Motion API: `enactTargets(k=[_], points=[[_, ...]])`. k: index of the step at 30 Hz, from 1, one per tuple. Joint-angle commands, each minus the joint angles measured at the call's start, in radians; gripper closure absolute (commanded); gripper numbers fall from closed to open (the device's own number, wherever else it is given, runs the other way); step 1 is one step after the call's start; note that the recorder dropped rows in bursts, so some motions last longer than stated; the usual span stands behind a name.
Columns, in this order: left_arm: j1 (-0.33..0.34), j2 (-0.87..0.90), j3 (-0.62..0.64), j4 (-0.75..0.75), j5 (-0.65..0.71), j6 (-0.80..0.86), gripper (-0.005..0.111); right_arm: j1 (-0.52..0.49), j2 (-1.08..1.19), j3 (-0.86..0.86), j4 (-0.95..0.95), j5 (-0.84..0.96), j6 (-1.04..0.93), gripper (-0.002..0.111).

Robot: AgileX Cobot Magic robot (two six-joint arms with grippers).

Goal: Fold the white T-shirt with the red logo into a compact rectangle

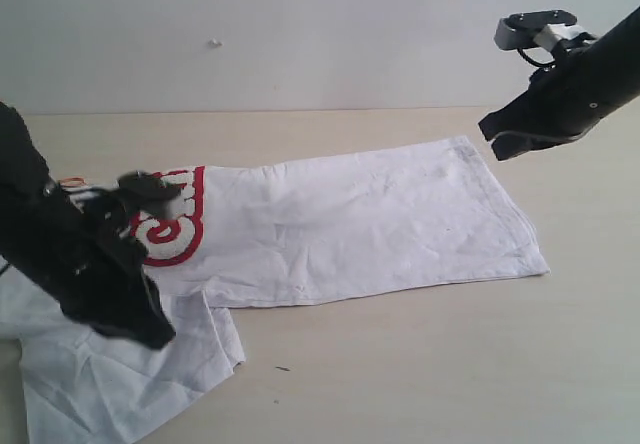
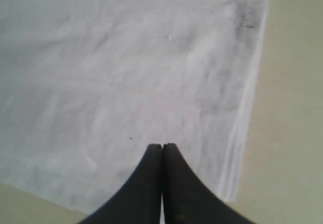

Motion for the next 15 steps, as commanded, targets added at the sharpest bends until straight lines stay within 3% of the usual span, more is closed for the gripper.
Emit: enactTargets(k=[1,4,9,15], points=[[0.073,-0.085,0.000,0.010,-0.444,-0.238,0.107,0.053,0.033,-0.003,0.152,0.058,-0.124,0.108],[0.163,0.021,-0.029,0.010,-0.601,-0.364,0.107,0.127,0.124,-0.024,0.154,-0.066,-0.124,0.108],[0.296,0.256,-0.187,0.010,-0.570,-0.451,0.107,0.142,0.326,-0.213,0.108,-0.138,-0.036,0.108],[0.329,0.418,-0.326,0.039,-0.538,-0.449,0.107,0.142,0.465,-0.365,0.017,-0.193,0.139,0.108]])
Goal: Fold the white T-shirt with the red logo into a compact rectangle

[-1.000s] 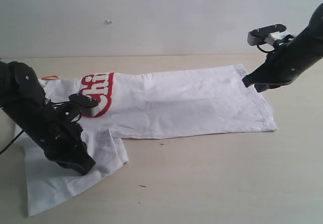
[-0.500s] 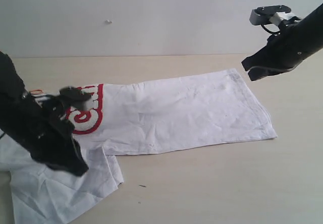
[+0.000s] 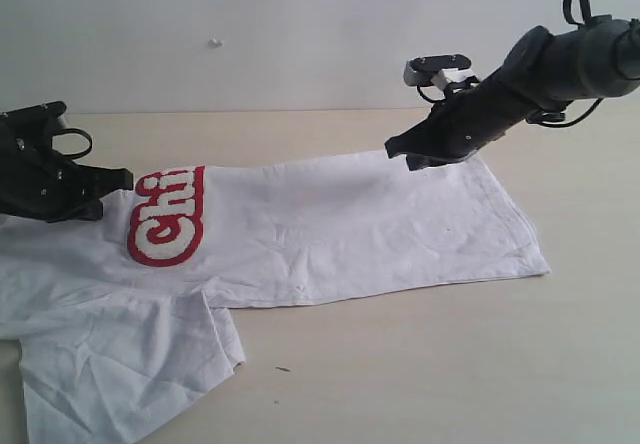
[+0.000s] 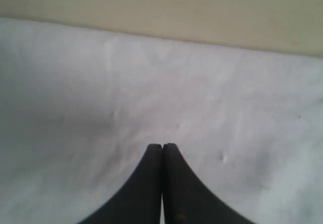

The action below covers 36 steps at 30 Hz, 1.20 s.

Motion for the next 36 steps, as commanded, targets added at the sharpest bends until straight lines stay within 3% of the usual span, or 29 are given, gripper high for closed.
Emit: enactTargets(k=[1,6,9,26,32,36], points=[[0.018,0.076,-0.065,0.030,0.037,-0.007,0.107,0.001,0.073,-0.074,-0.138,0.009,0.152,0.108],[0.061,0.109,-0.079,0.068,0.055,-0.007,0.107,-0.004,0.090,-0.081,-0.472,0.024,0.416,0.108],[0.093,0.107,-0.079,0.087,0.081,-0.007,0.107,-0.022,0.091,-0.081,-0.554,0.055,0.484,0.108],[0.101,0.013,-0.079,0.071,0.114,0.028,0.107,-0.060,0.058,-0.081,-0.549,0.068,0.450,0.108],[0.060,-0.006,-0.079,-0.018,0.008,0.093,0.107,-0.058,0.048,-0.081,-0.270,-0.022,0.276,0.108],[0.021,0.020,-0.099,-0.040,-0.042,0.128,0.107,-0.058,0.075,-0.081,-0.217,-0.072,0.224,0.108]])
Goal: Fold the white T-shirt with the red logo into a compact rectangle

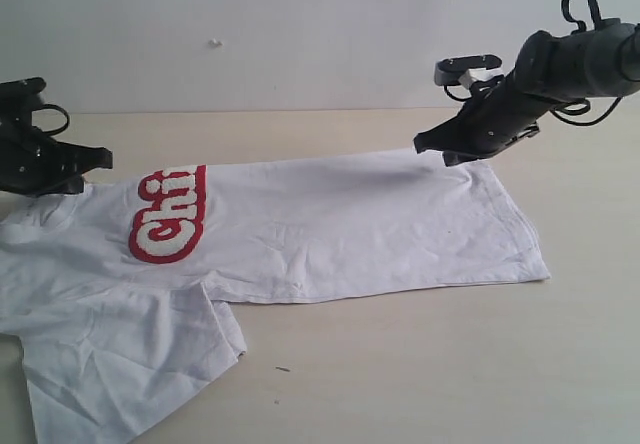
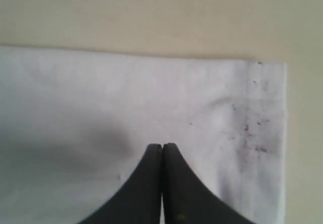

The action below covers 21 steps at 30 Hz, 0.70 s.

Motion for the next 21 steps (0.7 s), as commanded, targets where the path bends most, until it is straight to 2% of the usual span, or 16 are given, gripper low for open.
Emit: enactTargets(k=[1,6,12,21], points=[[-0.044,0.030,-0.035,-0.034,-0.044,0.032,0.107,-0.004,0.030,0.006,0.066,-0.062,-0.060,0.108],[-0.035,0.089,-0.079,-0.028,0.005,0.032,0.107,-0.014,0.061,0.006,0.021,-0.057,-0.050,0.108],[0.005,0.145,-0.079,-0.016,0.032,0.032,0.107,-0.034,0.073,0.006,0.009,-0.030,-0.028,0.108],[0.035,0.140,-0.108,-0.022,0.053,0.028,0.107,-0.084,0.073,0.006,0.013,-0.011,-0.027,0.108]])
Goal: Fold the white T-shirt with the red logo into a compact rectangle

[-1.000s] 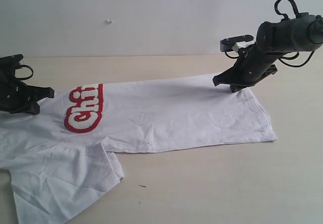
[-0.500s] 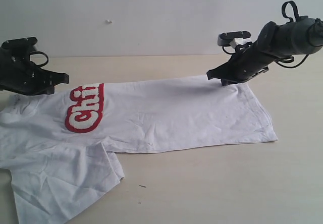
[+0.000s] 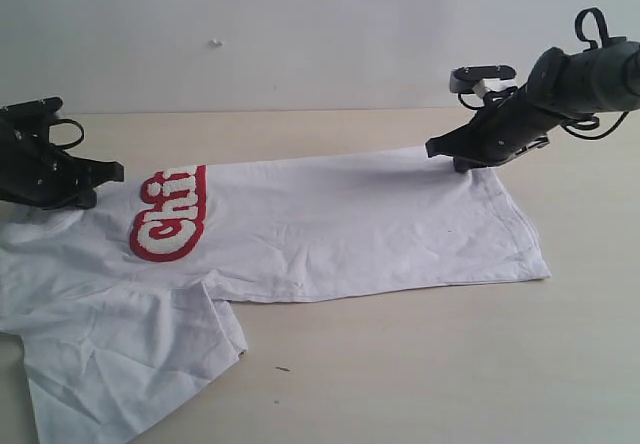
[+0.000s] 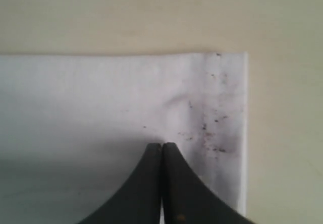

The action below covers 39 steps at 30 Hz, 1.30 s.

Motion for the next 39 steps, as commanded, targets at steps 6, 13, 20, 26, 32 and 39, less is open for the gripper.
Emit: enactTargets(k=[6,13,20,26,32,39], points=[[-0.009,-0.088,-0.039,0.009,0.062,0.051,0.107,-0.030,-0.030,0.006,-0.002,0.044,-0.005,0.108],[-0.022,-0.374,0.071,0.012,0.117,0.055,0.107,-0.030,-0.299,0.008,0.018,0.263,0.005,0.108],[-0.074,-0.715,0.303,0.038,0.166,0.055,0.107,-0.030,-0.641,0.303,0.049,0.249,0.012,0.108],[-0.139,-0.912,0.479,0.038,0.186,0.053,0.107,-0.030,-0.885,0.497,0.049,0.204,0.021,0.108],[-0.229,-1.060,0.654,0.031,0.216,0.053,0.107,-0.030,-1.084,0.641,0.049,0.207,0.044,0.108],[-0.399,-1.078,0.802,0.087,0.282,0.053,0.107,-0.030,-1.273,0.753,0.049,0.211,0.064,0.108]])
